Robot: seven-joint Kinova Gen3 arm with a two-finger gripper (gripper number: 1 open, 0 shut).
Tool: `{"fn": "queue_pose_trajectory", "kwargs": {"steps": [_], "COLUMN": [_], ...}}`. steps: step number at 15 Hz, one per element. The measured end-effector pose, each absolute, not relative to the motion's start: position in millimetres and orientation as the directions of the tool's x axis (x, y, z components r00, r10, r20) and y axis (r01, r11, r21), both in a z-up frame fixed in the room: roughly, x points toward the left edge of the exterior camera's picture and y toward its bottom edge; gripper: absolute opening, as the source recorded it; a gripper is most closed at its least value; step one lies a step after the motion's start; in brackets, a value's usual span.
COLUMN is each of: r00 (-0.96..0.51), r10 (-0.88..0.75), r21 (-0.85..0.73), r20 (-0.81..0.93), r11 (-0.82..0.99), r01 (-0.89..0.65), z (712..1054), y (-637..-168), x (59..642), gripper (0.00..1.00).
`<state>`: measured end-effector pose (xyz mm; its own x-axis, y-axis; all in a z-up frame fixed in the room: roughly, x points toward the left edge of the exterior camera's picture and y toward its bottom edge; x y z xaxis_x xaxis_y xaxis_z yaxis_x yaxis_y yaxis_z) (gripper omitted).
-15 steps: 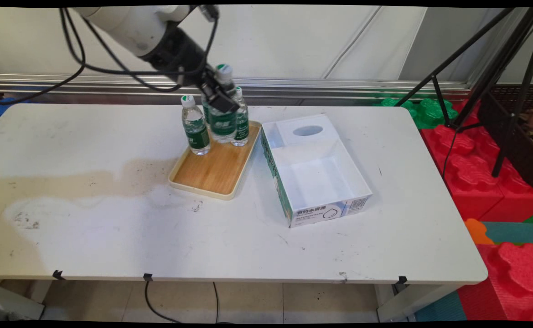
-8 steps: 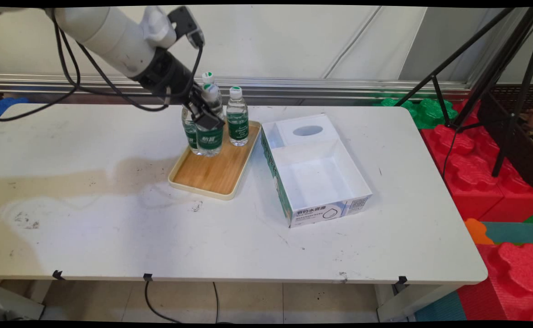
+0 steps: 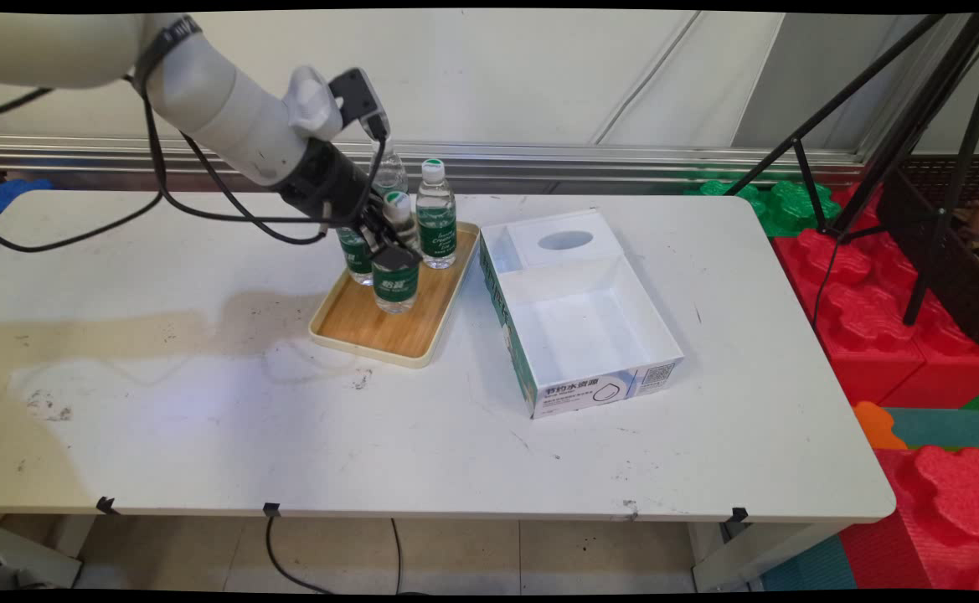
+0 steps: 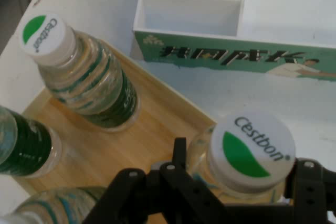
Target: Place the picked object on the tray
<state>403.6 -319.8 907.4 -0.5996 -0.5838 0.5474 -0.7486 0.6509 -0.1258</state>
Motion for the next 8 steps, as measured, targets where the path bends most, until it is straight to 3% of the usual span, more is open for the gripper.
{"fn": "queue_pose_trajectory", "kwargs": {"steps": [8], "r00": [-0.596], "r10": [-0.56], "r21": [-0.107], "r20": [0.575], "r11": [0.671], "r01": [-0.734], "z": [871], "y": [-338], "x": [396], "gripper": [0.0]}}
